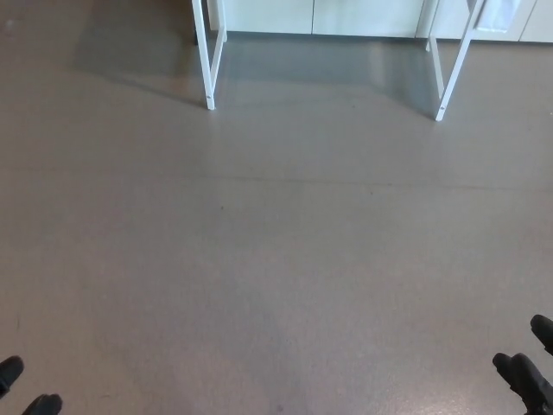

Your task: The robot walks towards a desk on which a shovel is kept on the left hand side and a container is kept on the right hand side. The robot picks up the shovel using its left hand and places it in the container.

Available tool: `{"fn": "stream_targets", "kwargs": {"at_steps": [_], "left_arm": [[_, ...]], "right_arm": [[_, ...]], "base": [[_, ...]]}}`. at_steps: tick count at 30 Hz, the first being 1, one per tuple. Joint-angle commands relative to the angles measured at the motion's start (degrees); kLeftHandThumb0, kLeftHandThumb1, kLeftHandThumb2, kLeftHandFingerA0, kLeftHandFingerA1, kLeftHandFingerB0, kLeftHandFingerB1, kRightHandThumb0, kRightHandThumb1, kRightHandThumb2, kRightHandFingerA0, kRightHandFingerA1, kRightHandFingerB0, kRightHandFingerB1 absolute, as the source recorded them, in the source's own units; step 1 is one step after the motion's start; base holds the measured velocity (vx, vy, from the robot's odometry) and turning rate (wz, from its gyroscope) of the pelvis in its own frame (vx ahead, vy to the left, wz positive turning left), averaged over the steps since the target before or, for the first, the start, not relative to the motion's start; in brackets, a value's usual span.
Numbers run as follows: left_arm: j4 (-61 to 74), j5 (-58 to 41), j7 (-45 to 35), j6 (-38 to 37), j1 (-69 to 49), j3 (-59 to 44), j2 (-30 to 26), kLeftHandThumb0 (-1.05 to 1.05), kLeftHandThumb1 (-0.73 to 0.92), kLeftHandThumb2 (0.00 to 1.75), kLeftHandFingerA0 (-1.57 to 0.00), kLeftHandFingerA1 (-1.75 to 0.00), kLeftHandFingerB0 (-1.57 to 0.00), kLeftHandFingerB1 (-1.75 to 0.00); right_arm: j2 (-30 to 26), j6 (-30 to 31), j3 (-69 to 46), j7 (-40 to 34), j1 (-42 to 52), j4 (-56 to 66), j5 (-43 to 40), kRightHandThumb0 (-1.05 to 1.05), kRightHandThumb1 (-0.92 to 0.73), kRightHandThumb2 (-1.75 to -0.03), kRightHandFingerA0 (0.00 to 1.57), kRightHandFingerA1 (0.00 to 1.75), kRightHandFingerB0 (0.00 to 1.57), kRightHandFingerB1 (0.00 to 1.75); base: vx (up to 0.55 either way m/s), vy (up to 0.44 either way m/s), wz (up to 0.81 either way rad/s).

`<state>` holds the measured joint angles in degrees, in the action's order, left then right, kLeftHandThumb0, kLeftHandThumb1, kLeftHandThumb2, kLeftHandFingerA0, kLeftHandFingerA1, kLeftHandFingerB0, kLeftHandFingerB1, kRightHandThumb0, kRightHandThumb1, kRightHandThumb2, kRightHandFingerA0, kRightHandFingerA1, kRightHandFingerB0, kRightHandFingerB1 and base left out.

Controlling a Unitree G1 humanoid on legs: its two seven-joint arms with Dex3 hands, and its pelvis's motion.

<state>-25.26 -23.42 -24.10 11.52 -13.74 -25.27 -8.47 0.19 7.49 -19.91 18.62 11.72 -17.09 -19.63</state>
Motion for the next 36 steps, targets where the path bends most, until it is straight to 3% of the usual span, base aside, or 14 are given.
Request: {"fn": "stream_targets", "kwargs": {"at_steps": [1, 5, 7, 8, 20, 21, 22, 23, 26, 27, 29, 32, 33, 36], "left_arm": [[-0.1, 0.0, -0.2, 0.3, -0.1, 0.6, -1.2, -0.24, 0.57, 0.57, -0.35, -0.37, -0.27, -0.31], [-0.4, -0.3, -0.8, -0.1, -0.1, 0.7, -1.3, -0.23, 0.57, 0.57, -0.33, -0.38, -0.26, -0.31], [-0.4, -0.3, -1.1, -0.2, -0.3, 0.9, -1.4, -0.20, 0.39, 0.84, -0.23, -0.53, -0.14, -0.46], [-0.2, -0.1, -0.7, -0.3, -0.4, 0.9, -1.3, -0.24, 0.58, 0.57, -0.34, -0.38, -0.26, -0.30], [-0.3, 0.3, -0.8, -1.1, -0.7, 1.9, -1.9, -0.24, 0.57, 0.57, -0.34, -0.37, -0.27, -0.30], [-0.3, 0.3, -0.8, -1.1, -0.7, 1.9, -1.9, -0.24, 0.57, 0.57, -0.34, -0.37, -0.27, -0.31], [-0.3, 0.1, -0.7, -1.0, -0.7, 1.8, -1.9, -0.24, 0.57, 0.57, -0.35, -0.38, -0.28, -0.31], [-0.3, 0.2, -0.6, -1.1, -0.7, 1.8, -1.9, -0.25, 0.57, 0.58, -0.36, -0.38, -0.28, -0.31], [0.2, 0.8, 0.0, -1.2, -0.7, 2.1, -2.0, -0.29, 0.58, 0.58, -0.38, -0.38, -0.29, -0.31], [-0.3, 0.7, -0.9, -1.6, -0.6, 2.2, -2.2, -0.27, 0.57, 0.57, -0.34, -0.37, -0.28, -0.31], [-0.4, 0.2, -1.0, -1.1, -0.6, 2.0, -2.1, -0.27, 0.57, 0.56, -0.33, -0.36, -0.28, -0.30], [-0.2, 0.5, -0.9, -1.3, -0.8, 2.1, -2.1, -0.25, 0.56, 0.57, -0.35, -0.38, -0.28, -0.31], [-0.2, 0.5, -1.1, -1.4, -1.0, 2.2, -2.2, -0.26, 0.56, 0.57, -0.34, -0.38, -0.28, -0.31], [0.2, 0.9, -0.5, -1.4, -1.1, 2.5, -2.2, -0.28, 0.56, 0.57, -0.36, -0.38, -0.29, -0.31]], "right_arm": [[-0.9, -0.6, 0.3, -0.3, -0.3, -0.3, -0.3, -0.46, -0.57, -0.57, 0.40, 0.39, 0.23, 0.31], [-1.0, -0.3, 0.3, 0.0, -0.3, -0.3, -1.0, -0.46, -0.56, -0.57, 0.39, 0.39, 0.22, 0.30], [-1.1, -0.4, 0.4, 0.3, -0.2, -0.4, -1.1, -0.47, -0.56, -0.57, 0.39, 0.39, 0.22, 0.30], [-1.1, -0.4, 0.4, 0.1, -0.2, -0.4, -1.0, -0.47, -0.55, -0.57, 0.40, 0.39, 0.22, 0.30], [-1.2, -1.4, 0.9, -0.3, -0.1, -0.6, -0.3, -0.47, -0.56, -0.57, 0.41, 0.39, 0.23, 0.31], [-1.2, -1.2, 0.9, -0.4, -0.1, -0.5, -0.4, -0.34, -0.38, -0.89, 0.32, 0.59, 0.08, 0.47], [-1.1, -1.1, 0.9, -0.5, -0.3, -0.4, -0.4, -0.34, -0.38, -0.89, 0.33, 0.59, 0.09, 0.48], [-1.1, -1.1, 0.9, -0.4, -0.3, -0.4, -0.5, -0.47, -0.56, -0.57, 0.41, 0.41, 0.24, 0.31], [-1.1, -0.9, 0.9, -0.4, -0.6, -0.5, -0.8, -0.46, -0.56, -0.57, 0.41, 0.40, 0.24, 0.31], [-1.1, -1.0, 1.0, -0.5, -0.6, -0.6, -0.6, -0.34, -0.38, -0.89, 0.33, 0.59, 0.09, 0.48], [-1.1, -1.0, 1.2, -0.5, -0.3, -0.2, -0.4, -0.34, -0.37, -0.90, 0.32, 0.59, 0.09, 0.48], [-1.1, -1.2, 1.3, -0.5, -0.3, -0.4, -0.3, -0.34, -0.37, -0.89, 0.33, 0.59, 0.10, 0.48], [-1.1, -1.0, 1.2, -0.6, -0.3, -0.3, -0.4, -0.46, -0.56, -0.57, 0.41, 0.41, 0.24, 0.31], [-1.2, -1.2, 1.4, -0.5, -0.2, -0.2, -0.2, -0.47, -0.56, -0.57, 0.40, 0.39, 0.24, 0.31]], "base": [[0.00, 0.000, 0.00], [0.00, 0.000, 0.00], [0.00, 0.000, 0.00], [0.00, 0.000, 0.00], [0.00, 0.000, 0.00], [0.00, 0.000, 0.00], [0.00, 0.000, 0.00], [0.00, 0.000, 0.00], [0.00, 0.000, 0.00], [0.00, 0.000, 0.00], [0.00, 0.000, 0.00], [0.00, 0.000, 0.00], [0.00, 0.000, 0.00], [0.00, 0.000, 0.00]]}}
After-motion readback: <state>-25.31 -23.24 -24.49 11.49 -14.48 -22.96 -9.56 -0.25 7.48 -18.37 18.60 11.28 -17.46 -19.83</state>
